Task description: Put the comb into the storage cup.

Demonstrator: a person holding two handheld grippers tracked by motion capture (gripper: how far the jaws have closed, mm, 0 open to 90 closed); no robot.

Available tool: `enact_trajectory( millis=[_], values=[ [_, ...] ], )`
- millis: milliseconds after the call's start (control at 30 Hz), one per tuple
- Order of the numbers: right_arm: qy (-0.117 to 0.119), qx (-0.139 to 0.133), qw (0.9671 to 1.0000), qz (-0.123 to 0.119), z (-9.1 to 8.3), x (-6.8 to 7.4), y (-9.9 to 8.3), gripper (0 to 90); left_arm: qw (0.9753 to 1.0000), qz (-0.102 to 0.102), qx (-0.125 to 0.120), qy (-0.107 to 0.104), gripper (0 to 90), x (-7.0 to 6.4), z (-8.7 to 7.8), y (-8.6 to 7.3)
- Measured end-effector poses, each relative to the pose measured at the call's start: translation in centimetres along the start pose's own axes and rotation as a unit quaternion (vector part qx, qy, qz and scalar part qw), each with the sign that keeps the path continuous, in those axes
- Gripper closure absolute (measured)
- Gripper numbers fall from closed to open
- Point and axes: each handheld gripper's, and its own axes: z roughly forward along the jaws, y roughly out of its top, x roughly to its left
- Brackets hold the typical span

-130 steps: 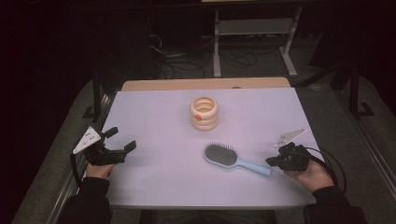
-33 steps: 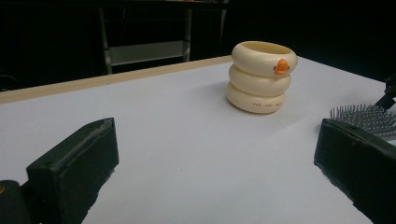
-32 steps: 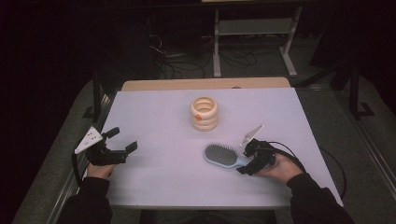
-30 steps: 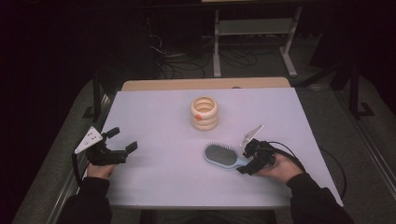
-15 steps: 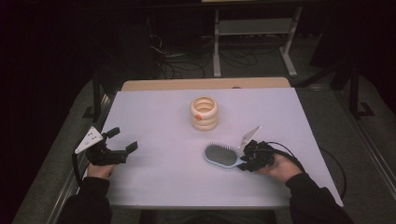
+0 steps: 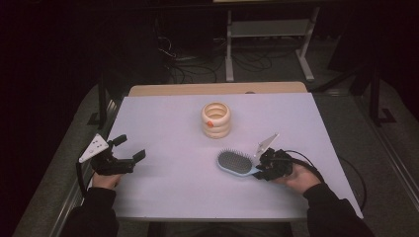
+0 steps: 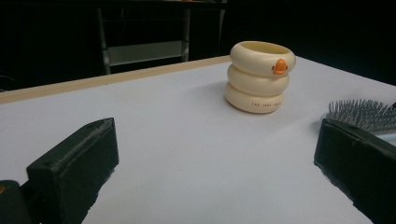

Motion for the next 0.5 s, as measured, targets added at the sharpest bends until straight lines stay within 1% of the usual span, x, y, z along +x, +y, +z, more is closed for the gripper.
enact_trajectory(
  millis=[167,267,400,500],
  values=[
    [-0.001,-0.017,0.9998,0.008,-0.9,-0.1,0.0,68.1,1.0,0.002,0.005,0.002,0.0,0.0,0.1,-0.1],
    [-0.003,-0.025,0.9996,0.008,-1.4,-0.1,0.0,68.2,0.9999,0.003,0.015,0.0,0.0,0.0,0.3,-0.2],
    [-0.005,-0.044,0.999,0.009,-2.5,-0.3,0.2,68.2,0.9998,0.006,0.018,-0.002,0.0,-0.1,0.3,-0.2],
    [-0.01,-0.053,0.9985,0.011,-3.3,-0.4,0.4,68.2,0.9998,0.006,0.018,-0.003,0.0,-0.1,0.3,-0.2]
  ],
)
